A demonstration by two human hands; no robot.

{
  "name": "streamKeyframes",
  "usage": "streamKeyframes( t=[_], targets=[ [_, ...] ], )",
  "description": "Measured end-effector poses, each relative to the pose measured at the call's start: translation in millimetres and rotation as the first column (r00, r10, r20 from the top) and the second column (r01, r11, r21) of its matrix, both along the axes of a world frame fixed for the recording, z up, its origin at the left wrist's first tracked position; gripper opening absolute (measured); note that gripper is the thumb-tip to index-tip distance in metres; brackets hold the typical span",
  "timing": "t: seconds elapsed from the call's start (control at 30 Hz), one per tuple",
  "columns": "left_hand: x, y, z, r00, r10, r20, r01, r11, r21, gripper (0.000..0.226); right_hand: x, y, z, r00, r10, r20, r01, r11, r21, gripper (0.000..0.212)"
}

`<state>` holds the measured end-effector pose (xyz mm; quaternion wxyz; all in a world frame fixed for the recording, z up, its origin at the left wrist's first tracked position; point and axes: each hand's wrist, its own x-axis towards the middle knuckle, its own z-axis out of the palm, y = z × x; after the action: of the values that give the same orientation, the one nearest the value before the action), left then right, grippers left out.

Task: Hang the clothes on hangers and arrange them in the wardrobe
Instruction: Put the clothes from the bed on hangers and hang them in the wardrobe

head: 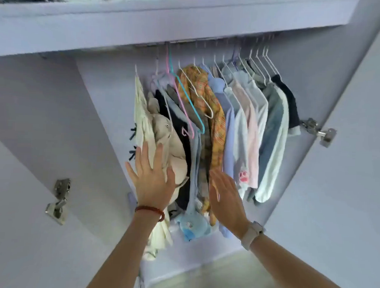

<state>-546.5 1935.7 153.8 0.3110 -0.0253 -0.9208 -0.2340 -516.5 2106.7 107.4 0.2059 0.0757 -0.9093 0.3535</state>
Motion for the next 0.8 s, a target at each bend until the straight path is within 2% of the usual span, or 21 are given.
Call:
streamKeyframes(
  t=[0.07,0.17,0.23,0.33,0.43,0.5,0.57,0.7,0.8],
  targets=[
    [34.6,36.6,-51.3,0.968,-0.144,0.206,0.151,0.988,-0.018,0.052,48.3,41.2,-39.8,0.985,-0.118,0.122,0.116,0.993,0.025,0.038],
    [81.4,93.4,-110.5,0.829,-0.354,0.432,0.399,0.917,-0.013,0.052,125.8,101.8,-92.7,0.880,-0.333,0.338,0.332,0.941,0.064,0.040],
    [107.7,133.1,-138.2,0.721,-0.421,0.549,0.528,0.848,-0.042,0.052,178.2,138.2,-121.4,0.760,-0.457,0.462,0.460,0.881,0.115,0.043],
    [143.3,193.6,-173.9,0.555,-0.472,0.686,0.697,0.714,-0.072,0.053,252.9,182.1,-149.4,0.536,-0.538,0.651,0.628,0.769,0.118,0.044],
    [179.0,253.9,-200.3,0.366,-0.539,0.758,0.828,0.561,-0.001,0.050,316.9,214.4,-170.8,0.382,-0.579,0.721,0.788,0.612,0.074,0.037],
    [201.7,289.8,-218.4,0.259,-0.545,0.797,0.890,0.455,0.022,0.047,350.6,230.8,-188.1,0.280,-0.578,0.766,0.866,0.496,0.058,0.038],
    [221.4,323.8,-242.0,0.162,-0.516,0.841,0.912,0.403,0.071,0.043,377.2,246.7,-209.7,0.177,-0.541,0.822,0.919,0.390,0.058,0.040],
    [256.6,385.0,-313.3,-0.008,-0.388,0.922,0.892,0.414,0.182,0.040,415.7,276.4,-278.2,0.075,-0.439,0.895,0.943,0.322,0.079,0.039],
    [273.7,413.9,-383.8,-0.086,-0.289,0.953,0.867,0.450,0.214,0.039,428.9,290.3,-345.7,0.037,-0.382,0.924,0.957,0.279,0.077,0.039]
  ],
)
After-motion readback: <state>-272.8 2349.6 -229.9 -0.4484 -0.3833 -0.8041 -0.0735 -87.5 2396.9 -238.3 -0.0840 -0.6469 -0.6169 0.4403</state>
